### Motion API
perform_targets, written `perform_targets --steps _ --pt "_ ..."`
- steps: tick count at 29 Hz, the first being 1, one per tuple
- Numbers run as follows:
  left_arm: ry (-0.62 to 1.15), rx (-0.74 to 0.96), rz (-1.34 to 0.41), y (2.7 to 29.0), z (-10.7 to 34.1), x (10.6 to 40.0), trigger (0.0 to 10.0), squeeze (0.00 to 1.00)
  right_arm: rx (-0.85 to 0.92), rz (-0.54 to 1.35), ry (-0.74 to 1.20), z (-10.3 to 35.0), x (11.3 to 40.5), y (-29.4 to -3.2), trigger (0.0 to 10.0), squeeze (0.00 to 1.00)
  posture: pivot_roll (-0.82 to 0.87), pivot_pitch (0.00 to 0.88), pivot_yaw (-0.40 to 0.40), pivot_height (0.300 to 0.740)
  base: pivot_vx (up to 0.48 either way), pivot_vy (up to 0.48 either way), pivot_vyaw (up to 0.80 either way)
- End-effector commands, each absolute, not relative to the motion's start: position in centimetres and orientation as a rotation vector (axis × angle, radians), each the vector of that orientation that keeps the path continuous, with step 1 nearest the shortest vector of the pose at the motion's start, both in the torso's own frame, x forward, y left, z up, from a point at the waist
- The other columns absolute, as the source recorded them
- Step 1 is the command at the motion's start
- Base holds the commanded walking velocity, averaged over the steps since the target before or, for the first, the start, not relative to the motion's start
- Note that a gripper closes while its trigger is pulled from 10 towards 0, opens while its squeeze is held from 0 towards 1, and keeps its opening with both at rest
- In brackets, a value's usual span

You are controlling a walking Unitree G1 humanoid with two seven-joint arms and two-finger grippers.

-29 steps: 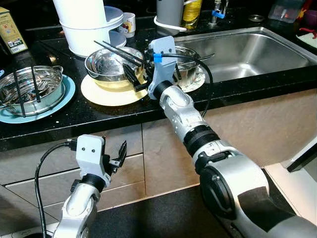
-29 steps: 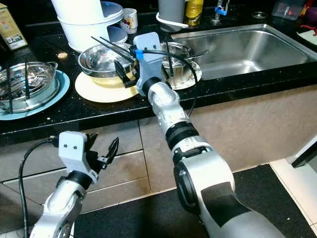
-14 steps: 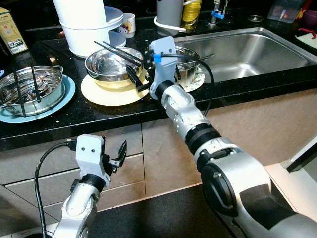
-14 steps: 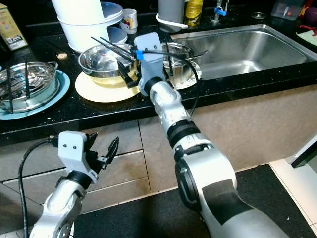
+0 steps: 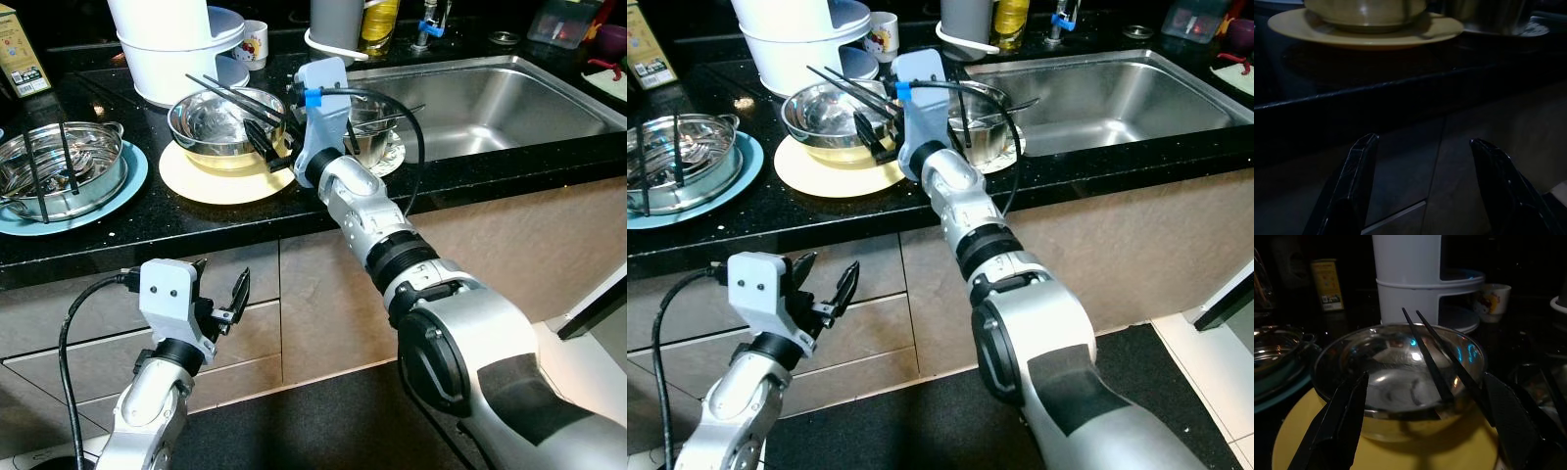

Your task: Kitchen organization

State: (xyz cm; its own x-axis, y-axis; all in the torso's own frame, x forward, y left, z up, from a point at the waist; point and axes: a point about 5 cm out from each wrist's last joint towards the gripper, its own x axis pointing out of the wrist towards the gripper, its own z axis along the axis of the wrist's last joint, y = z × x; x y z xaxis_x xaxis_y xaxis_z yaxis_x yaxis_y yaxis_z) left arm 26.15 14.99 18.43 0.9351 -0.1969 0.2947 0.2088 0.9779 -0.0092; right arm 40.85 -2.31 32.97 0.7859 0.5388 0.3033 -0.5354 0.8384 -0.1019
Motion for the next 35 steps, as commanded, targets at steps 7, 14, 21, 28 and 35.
perform_targets --steps 7,14,21,28,35 --pt "-0.289 -0.041 -0.236 15.13 18.66 25.74 10.0 0.00 0.027 0.590 -0.280 32.86 41.04 -2.46 10.0 0.00 -0.01 0.244 -0.021 0.740 0.000 0.000 0.00" --pt "-0.291 -0.042 -0.234 15.26 18.88 25.65 10.0 0.00 0.056 0.616 -0.259 32.60 40.98 -2.19 10.0 0.00 -0.01 0.245 -0.022 0.740 0.000 0.000 0.00" --pt "-0.294 -0.045 -0.226 15.41 18.97 25.71 10.0 0.00 0.083 0.645 -0.256 32.69 40.88 -1.98 2.7 0.00 -0.01 0.241 -0.025 0.740 0.000 0.000 0.00" --pt "-0.298 -0.049 -0.227 15.34 19.06 25.72 10.0 0.00 0.092 0.658 -0.258 32.89 40.84 -1.92 1.3 0.00 -0.01 0.238 -0.026 0.740 0.000 0.000 0.00" --pt "-0.299 -0.052 -0.228 15.28 19.06 25.69 10.0 0.00 0.095 0.670 -0.258 32.92 40.80 -1.87 2.0 0.00 -0.01 0.238 -0.026 0.740 0.000 0.000 0.00"
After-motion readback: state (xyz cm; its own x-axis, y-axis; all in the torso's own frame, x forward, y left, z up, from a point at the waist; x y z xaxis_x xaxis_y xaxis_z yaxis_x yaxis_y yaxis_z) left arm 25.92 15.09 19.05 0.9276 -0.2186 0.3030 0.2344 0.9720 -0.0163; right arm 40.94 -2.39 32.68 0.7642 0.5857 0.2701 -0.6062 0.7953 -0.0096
